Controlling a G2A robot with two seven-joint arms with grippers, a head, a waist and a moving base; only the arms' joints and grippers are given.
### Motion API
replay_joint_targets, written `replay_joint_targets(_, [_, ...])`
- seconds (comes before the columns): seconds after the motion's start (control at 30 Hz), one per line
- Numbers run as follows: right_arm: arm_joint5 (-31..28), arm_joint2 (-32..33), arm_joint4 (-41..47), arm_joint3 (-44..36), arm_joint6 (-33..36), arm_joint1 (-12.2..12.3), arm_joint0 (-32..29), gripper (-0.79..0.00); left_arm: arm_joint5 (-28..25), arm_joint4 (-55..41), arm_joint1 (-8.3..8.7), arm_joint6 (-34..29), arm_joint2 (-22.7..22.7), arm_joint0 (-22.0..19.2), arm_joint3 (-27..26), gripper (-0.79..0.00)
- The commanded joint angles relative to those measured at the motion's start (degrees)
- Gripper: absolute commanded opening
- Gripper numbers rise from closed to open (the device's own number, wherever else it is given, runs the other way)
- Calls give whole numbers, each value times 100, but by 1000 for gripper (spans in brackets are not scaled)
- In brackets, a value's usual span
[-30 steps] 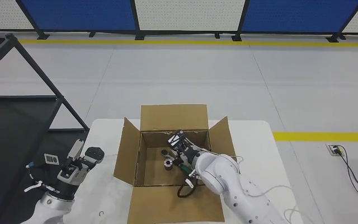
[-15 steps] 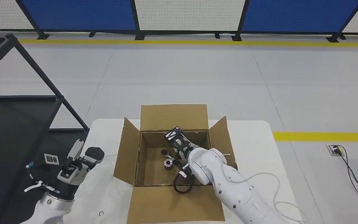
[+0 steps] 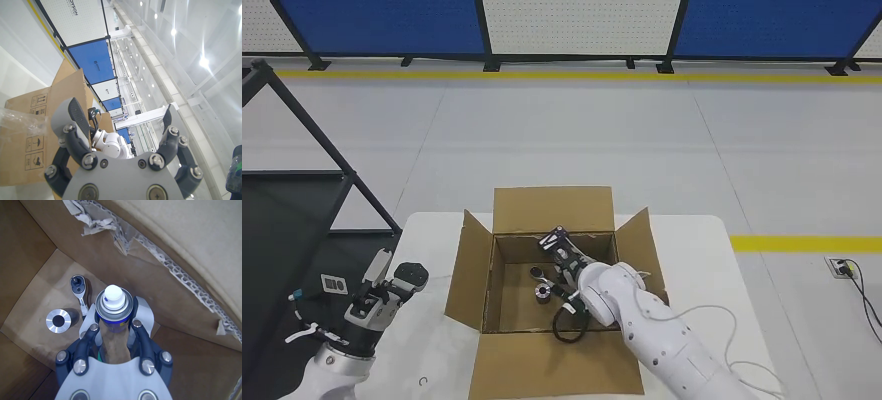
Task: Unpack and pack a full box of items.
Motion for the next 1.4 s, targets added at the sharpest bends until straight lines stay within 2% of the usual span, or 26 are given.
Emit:
replay_joint_targets(0.0, [-7,26,-23,-4,-3,-5,-17,-563,0,0,0,0,0,0,0,0])
replay_joint_targets(0.17, [-7,119,-150,-109,29,3,-105,-511,0,0,0,0,0,0,0,0])
replay_joint_targets(0.67, [-80,550,-548,-724,235,118,-536,-443,0,0,0,0,0,0,0,0])
replay_joint_targets(1.37, [-200,847,-771,-1069,309,100,-786,-431,0,0,0,0,0,0,0,0])
